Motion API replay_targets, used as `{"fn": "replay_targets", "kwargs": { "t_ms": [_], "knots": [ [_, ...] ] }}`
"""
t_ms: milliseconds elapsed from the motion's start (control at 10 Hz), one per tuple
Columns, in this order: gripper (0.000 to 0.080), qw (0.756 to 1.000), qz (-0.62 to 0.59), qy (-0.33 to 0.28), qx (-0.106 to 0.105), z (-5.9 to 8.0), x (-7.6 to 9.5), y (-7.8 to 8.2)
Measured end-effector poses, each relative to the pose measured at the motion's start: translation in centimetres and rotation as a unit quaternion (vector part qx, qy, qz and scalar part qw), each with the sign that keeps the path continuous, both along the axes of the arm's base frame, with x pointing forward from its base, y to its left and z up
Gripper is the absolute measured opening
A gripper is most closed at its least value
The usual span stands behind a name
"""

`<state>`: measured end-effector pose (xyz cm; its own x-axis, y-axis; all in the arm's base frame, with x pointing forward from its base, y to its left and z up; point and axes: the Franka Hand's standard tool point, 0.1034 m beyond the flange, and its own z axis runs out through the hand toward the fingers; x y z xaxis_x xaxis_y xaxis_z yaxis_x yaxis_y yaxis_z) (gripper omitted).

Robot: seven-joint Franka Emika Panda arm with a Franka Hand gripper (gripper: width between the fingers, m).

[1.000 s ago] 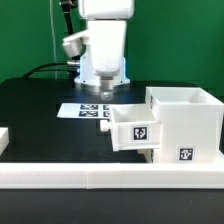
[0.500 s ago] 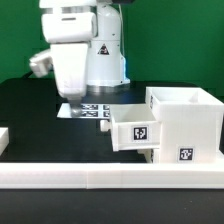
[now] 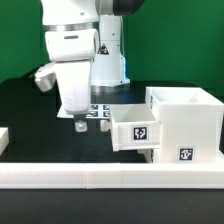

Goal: Assemble drawer

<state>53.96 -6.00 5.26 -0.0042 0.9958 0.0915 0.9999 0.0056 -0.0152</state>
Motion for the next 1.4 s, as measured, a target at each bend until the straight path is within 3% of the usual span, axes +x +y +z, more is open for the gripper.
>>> {"fn": "replay_targets", "kwargs": {
  "t_ms": [900,1200,1400],
  "knots": [
    [0.0649,0.999,-0.05,0.008,0.002,0.1,0.8,8.5],
    [0.0649,0.999,-0.051,0.01,0.0,0.0,0.6,8.1],
    [0.0649,0.999,-0.044,0.016,-0.004,0.1,0.8,5.5]
  ]
}}
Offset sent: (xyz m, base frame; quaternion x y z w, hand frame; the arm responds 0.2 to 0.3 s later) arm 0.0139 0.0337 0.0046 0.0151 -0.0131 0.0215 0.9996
